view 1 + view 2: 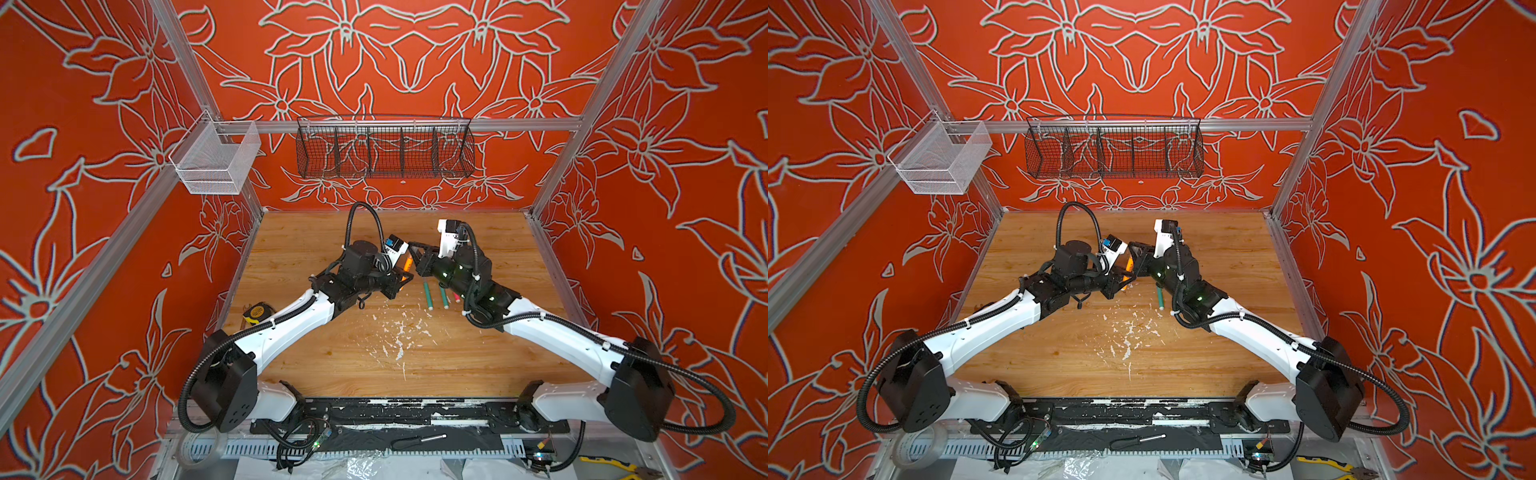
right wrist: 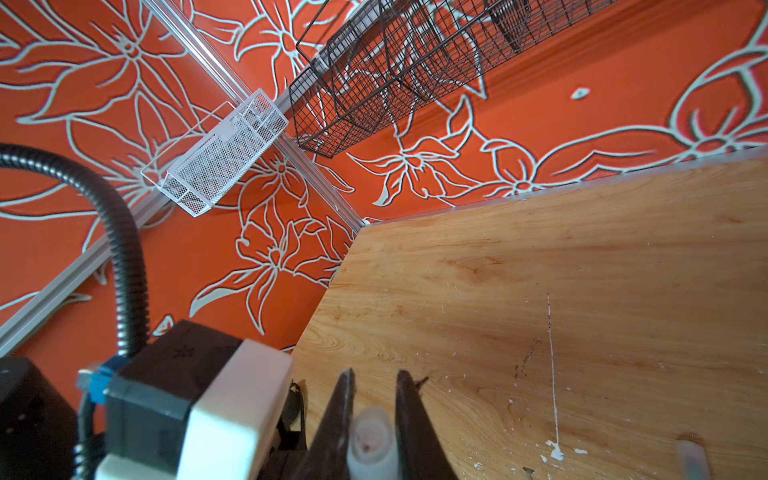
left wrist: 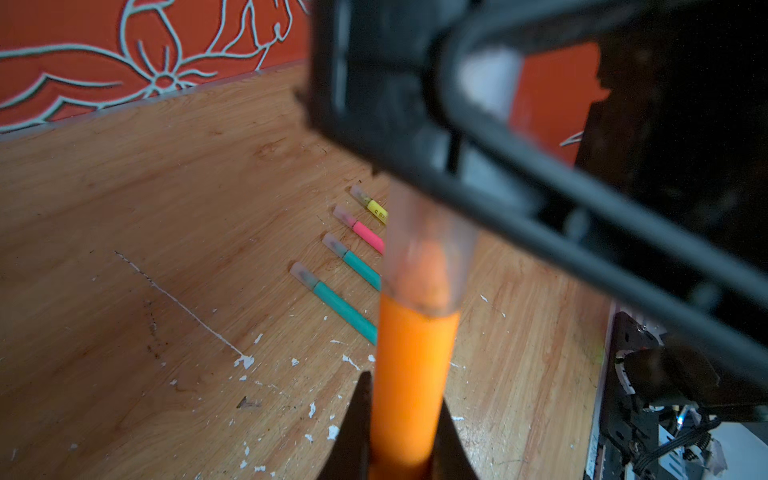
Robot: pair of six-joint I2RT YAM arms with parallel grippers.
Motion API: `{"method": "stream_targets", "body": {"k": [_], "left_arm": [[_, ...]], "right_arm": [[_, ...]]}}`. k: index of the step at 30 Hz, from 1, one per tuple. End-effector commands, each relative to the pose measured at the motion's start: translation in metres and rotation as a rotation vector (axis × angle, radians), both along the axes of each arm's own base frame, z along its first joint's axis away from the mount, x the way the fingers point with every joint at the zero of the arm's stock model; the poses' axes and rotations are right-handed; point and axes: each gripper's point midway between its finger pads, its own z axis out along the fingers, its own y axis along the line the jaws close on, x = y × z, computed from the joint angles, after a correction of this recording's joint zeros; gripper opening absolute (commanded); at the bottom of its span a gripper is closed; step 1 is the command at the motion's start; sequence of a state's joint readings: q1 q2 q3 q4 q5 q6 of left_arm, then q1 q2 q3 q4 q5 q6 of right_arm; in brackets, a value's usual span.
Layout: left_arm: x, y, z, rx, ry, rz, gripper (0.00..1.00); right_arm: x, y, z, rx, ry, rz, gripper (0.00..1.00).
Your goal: Insert the pens into the pen caps
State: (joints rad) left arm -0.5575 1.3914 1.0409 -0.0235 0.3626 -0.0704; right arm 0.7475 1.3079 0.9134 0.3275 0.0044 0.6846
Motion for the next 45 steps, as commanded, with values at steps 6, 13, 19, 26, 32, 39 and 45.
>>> {"method": "stream_targets", "body": {"k": [6,13,19,26,32,39,45], "left_arm": [[0.076,0.082,0.224,-0.454,-0.553,0.419,0.00],[0.071,0.079,0.190,-0.435,-0.476,0.398,0.00],[0.060,0.073,0.156,-0.404,-0.387,0.356,0.00],[0.039,0.077,0.116,-0.387,-0.313,0.337,0.00],[0.023,0.075,0.120,-0.420,-0.314,0.288,0.00],[0.000,0.054,0.131,-0.502,-0.265,0.118,0.00],[-0.008,0.044,0.130,-0.525,-0.233,0.043,0.00]], "right_arm": [[-0.121,0.012,-0.166,-0.347,0.504,0.325,0.00],[-0.095,0.024,-0.100,-0.264,0.365,0.295,0.00],[-0.070,0.033,-0.028,-0.215,0.222,0.272,0.23],[-0.053,0.000,0.073,-0.163,-0.011,0.183,0.43],[-0.062,0.009,0.035,-0.228,0.026,0.270,0.45],[-0.068,0.040,0.003,-0.256,0.036,0.409,0.45],[-0.054,0.041,0.009,-0.277,-0.026,0.361,0.45]]}}
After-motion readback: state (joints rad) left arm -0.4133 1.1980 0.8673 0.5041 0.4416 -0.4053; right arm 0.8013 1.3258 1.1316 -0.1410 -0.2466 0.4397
